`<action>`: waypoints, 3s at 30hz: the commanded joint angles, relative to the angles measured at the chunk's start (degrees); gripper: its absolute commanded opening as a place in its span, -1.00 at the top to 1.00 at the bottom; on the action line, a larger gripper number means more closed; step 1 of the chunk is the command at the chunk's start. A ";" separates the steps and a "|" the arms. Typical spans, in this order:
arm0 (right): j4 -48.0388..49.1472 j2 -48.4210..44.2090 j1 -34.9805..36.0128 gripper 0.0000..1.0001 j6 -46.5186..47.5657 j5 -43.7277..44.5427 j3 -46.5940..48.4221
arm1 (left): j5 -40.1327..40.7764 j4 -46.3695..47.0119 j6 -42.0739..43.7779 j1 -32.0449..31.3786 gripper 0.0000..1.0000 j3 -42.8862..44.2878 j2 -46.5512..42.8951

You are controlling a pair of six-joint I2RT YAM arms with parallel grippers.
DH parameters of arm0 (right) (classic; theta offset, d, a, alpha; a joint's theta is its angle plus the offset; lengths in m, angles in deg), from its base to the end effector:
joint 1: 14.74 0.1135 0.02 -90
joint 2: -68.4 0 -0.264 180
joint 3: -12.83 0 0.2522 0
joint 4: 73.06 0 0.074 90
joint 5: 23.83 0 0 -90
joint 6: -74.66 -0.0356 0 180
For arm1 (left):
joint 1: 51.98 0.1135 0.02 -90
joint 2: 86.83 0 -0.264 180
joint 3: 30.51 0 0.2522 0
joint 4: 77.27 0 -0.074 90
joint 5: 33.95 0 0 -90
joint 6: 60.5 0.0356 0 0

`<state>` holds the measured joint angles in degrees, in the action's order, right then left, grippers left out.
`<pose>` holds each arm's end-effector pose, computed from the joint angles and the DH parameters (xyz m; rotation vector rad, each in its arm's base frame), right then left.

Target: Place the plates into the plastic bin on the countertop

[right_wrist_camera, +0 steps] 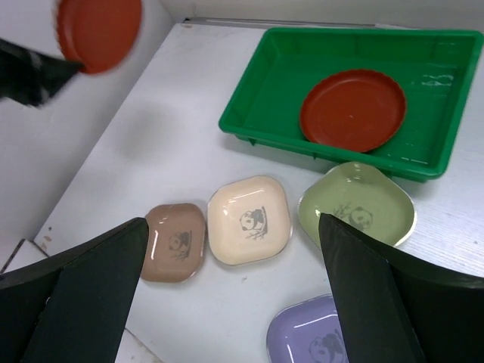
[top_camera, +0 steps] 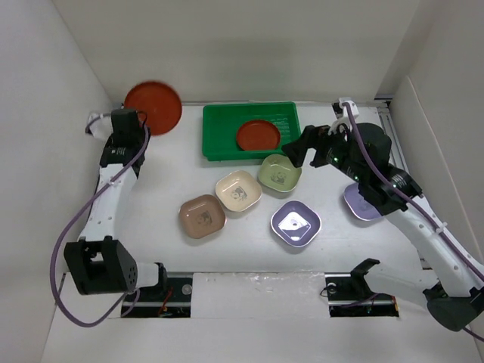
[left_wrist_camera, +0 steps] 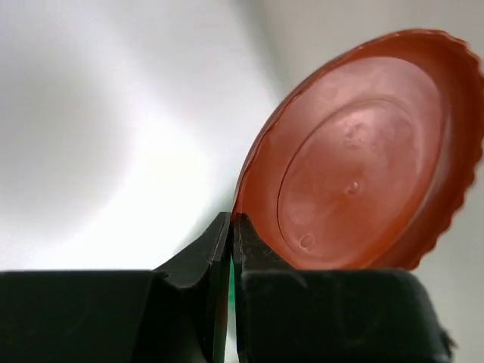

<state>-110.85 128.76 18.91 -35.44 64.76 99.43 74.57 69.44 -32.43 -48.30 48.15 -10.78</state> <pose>0.1852 0.1243 0.4325 -0.2336 1.8111 0.6939 0.2996 0.0306 0.3262 -1.2886 1.6428 -0.2801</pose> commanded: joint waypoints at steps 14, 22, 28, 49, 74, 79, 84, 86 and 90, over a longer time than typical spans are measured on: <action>-6.99 -5.15 -6.49 -1.00 -3.37 4.22 0.37 | -18.01 -10.17 22.73 -23.97 1.00 67.36 52.25; -7.52 -6.39 -7.55 -1.00 -3.37 2.99 -2.17 | -17.12 -7.46 20.62 -26.62 1.00 62.63 57.45; -7.52 -6.39 -8.07 -1.00 -3.37 2.99 -3.40 | -13.43 -6.05 19.13 -26.62 1.00 56.74 55.61; -2.25 19.34 -11.50 -0.98 -9.60 6.60 -9.03 | -16.16 -4.63 23.79 -28.12 -0.99 51.64 36.63; 6.28 39.93 -14.22 0.57 -16.28 6.86 -9.38 | -11.58 1.34 24.93 -26.27 -0.99 9.37 4.19; 4.26 38.88 -16.33 1.00 -17.43 8.79 -10.43 | -11.06 0.81 24.93 -26.27 -0.99 9.36 3.58; 2.51 33.52 -16.33 1.00 -19.63 13.79 -13.86 | -10.53 0.19 24.32 -26.27 -0.99 9.36 2.44; 1.11 31.76 -16.33 1.00 -20.33 15.82 -14.56 | -9.82 0.19 23.62 -26.27 -0.99 7.88 2.44; -1.71 25.45 -15.81 1.00 -20.86 18.63 -14.57 | -5.87 -0.42 20.98 -26.27 -0.99 6.47 1.91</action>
<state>-111.18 159.73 2.91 -54.87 78.86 84.66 65.26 69.01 -9.51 -74.64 55.94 -6.78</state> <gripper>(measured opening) 0.034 0.993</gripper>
